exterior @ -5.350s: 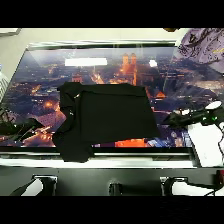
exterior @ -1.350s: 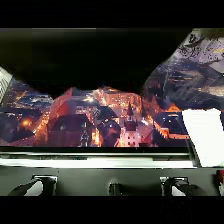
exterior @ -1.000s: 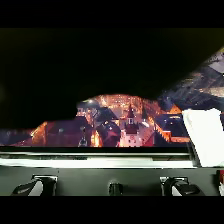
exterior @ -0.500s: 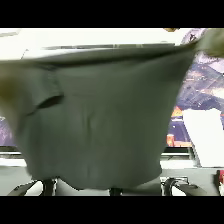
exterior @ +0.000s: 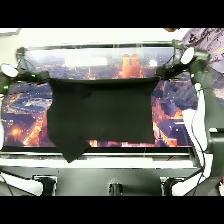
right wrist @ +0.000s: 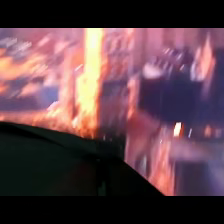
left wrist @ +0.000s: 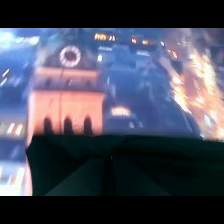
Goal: Fold the clothes and pants, and hang the long-sleeved shirts on hangers.
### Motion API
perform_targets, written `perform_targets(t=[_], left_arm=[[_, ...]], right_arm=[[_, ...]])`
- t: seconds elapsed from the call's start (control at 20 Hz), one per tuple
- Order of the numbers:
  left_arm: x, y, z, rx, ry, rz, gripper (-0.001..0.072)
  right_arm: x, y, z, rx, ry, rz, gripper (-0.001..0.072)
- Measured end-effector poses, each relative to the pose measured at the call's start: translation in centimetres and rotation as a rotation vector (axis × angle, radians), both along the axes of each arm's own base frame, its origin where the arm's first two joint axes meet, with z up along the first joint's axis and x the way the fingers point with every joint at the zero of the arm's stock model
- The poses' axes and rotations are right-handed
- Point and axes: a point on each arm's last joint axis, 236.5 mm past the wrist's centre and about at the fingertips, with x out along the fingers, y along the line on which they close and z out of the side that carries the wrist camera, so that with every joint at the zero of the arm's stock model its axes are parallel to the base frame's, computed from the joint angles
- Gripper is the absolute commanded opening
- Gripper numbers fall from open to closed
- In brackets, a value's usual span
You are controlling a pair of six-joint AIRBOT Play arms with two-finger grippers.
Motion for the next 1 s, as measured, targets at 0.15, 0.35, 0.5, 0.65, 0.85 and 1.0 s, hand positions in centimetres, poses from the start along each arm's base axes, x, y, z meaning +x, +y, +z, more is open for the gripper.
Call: perform_targets(t=[0.15, 0.35, 0.5, 0.65, 0.85, 1.0], left_arm=[[2.5, -0.7, -1.7, 0.015, -0.023, -0.025, 0.0014], [1.7, -0.8, -2.9, 0.037, 0.057, -0.075, 0.0014], [-0.8, -0.3, -4.4, 0.043, 0.185, -0.1, 0.0014], [-3.0, 0.2, -5.5, 0.059, 0.289, -0.11, 0.0014], [-4.8, 0.5, -6.7, 0.063, 0.377, -0.118, 0.0014], [-5.7, 0.6, -7.8, 0.066, 0.429, -0.125, 0.0015]], right_arm=[[1.8, -0.4, -2.6, -0.006, -0.014, -0.024, 0.0029], [0.4, -0.5, -4.8, -0.008, 0.08, -0.032, 0.0029], [-2.1, -0.4, -6.3, -0.006, 0.203, -0.032, 0.0029], [-4.4, 0.1, -8.4, 0.014, 0.328, -0.031, 0.003], [-6.9, 1.2, -11.0, 0.06, 0.476, -0.025, 0.003], [-7.8, 1.7, -12.0, 0.079, 0.534, -0.026, 0.0031]])
